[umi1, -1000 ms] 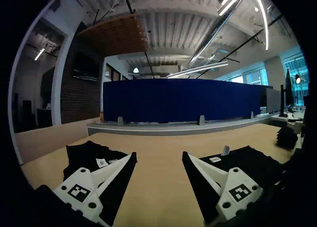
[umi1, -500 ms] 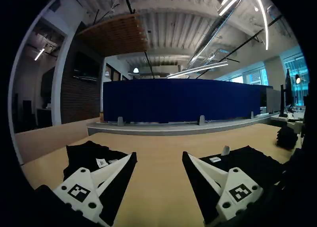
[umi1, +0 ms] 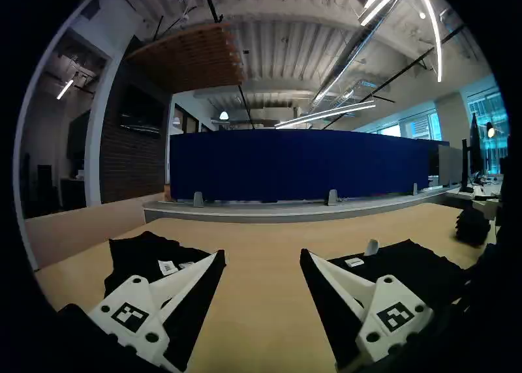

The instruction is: Fold towel

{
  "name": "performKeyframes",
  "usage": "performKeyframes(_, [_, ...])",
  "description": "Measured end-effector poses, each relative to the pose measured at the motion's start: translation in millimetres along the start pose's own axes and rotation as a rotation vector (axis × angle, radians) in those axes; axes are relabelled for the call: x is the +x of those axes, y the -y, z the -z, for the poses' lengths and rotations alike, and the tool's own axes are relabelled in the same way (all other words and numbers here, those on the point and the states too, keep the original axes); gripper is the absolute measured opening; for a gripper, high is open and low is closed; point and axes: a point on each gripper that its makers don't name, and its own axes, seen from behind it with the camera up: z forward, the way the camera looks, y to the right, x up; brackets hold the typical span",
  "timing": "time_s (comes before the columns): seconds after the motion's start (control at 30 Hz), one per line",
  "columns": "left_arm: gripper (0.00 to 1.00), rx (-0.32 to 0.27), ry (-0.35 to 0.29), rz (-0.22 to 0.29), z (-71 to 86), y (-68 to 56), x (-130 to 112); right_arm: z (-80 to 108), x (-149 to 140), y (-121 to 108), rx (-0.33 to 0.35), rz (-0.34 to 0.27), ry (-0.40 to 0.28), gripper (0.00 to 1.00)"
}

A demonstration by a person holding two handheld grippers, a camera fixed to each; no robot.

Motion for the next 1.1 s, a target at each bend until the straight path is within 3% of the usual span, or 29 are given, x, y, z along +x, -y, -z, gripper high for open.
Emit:
performKeyframes(0.8, [0.85,-0.012,0.007,-0.001,-0.6,-2.4,-1.5,2.4,-1.6,-3.3,-0.019,0.005,0.009,1.00])
performKeyframes(0.9, [0.85,-0.010,0.026,-0.006,-0.3,-1.2,6.4,6.5,11.5,-4.8,-0.029,0.025,0.027,1.00])
performKeyframes(1.1, [0.85,-0.020,0.026,-0.011,7.6,-7.5,58.5,16.1,66.3,-2.9,-0.024,0.033,0.019,1.00])
